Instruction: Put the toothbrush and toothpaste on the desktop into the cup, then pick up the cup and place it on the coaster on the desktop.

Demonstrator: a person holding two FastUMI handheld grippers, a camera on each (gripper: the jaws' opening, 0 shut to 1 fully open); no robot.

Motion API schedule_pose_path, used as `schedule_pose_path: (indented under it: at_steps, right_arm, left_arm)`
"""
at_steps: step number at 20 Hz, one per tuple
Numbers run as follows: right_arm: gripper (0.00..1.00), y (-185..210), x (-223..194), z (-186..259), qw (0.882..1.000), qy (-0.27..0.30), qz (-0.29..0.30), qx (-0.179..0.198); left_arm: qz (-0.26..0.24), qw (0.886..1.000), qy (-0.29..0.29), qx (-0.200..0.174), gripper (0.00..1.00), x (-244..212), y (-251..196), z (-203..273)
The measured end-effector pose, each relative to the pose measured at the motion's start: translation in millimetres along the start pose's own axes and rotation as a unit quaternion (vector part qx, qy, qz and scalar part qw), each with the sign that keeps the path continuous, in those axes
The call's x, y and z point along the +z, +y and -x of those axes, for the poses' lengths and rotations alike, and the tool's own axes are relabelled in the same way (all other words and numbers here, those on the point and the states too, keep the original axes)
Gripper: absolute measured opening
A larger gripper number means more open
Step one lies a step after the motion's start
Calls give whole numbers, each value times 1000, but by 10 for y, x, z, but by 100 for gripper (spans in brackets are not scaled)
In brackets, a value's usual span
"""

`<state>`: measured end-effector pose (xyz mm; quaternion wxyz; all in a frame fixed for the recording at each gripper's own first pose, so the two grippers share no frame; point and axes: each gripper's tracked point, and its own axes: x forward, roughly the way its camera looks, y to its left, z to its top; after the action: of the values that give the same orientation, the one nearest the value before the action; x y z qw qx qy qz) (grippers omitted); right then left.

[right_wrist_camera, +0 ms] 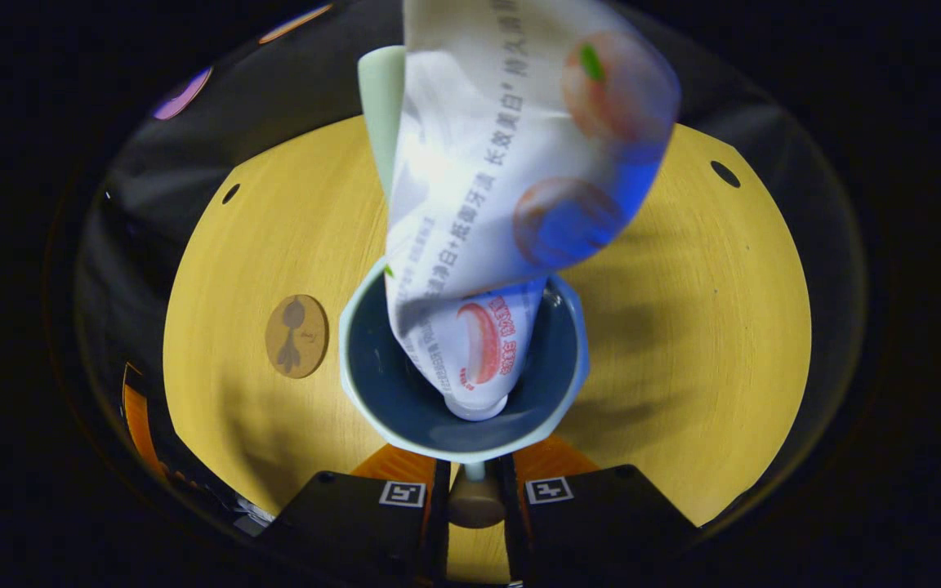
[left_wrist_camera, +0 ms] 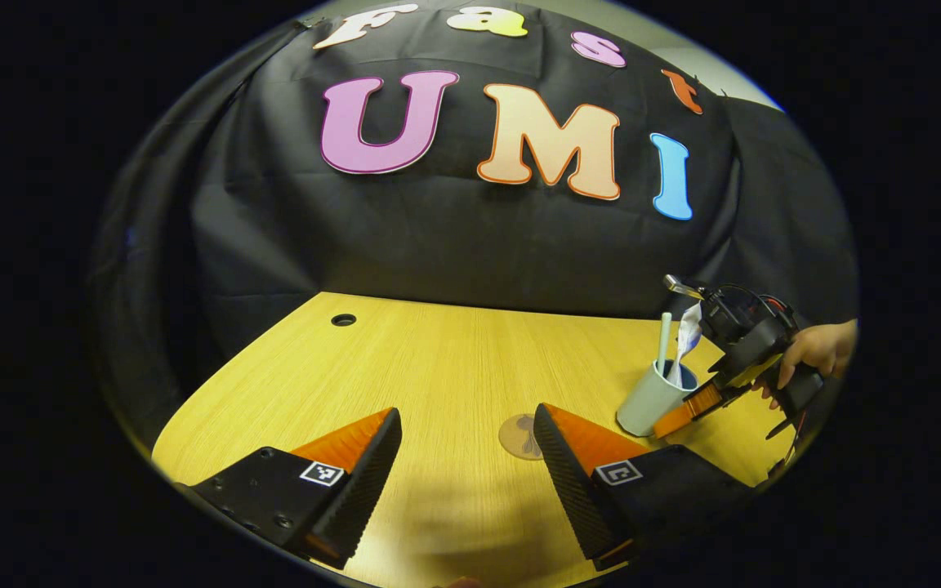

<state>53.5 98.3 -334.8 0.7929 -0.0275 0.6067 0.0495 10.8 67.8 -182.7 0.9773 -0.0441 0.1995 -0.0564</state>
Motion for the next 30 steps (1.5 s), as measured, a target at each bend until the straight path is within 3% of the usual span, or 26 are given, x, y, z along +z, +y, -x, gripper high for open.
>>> schedule_pose_path:
  at_steps: [2,3,7,8,9,14,20,22,30]
  right_arm:
    - [26,158,17,34,1000,0,4,10]
    - [30,226,21,43,1000,-1,6,15]
    - [30,512,65,56,999,-4,23,28]
    - [25,607,74,69,999,-6,27,34]
    - [30,710,103,77,999,-9,29,40]
    - [30,1005,114,71,997,-10,46,59]
    - [29,1286,135,6,995,-2,74,63]
    - [24,1317,138,-17,995,5,84,59]
    - [25,1381,87,-63,995,7,90,49]
  left_arm:
    - [1,1000,1,0,95,-13,23,9]
    - [1,1000,1,-1,95,-14,33,8]
    - [3,1000,1,2,95,-26,120,21]
    - [5,1000,1,3,95,-29,147,25]
    - [7,1000,1,5,95,-37,185,34]
    - [10,1000,3,16,95,-56,355,79]
    - [18,999,7,36,95,-106,590,106]
    - [22,999,12,41,95,-145,644,109]
    - [24,998,20,46,95,-193,721,61]
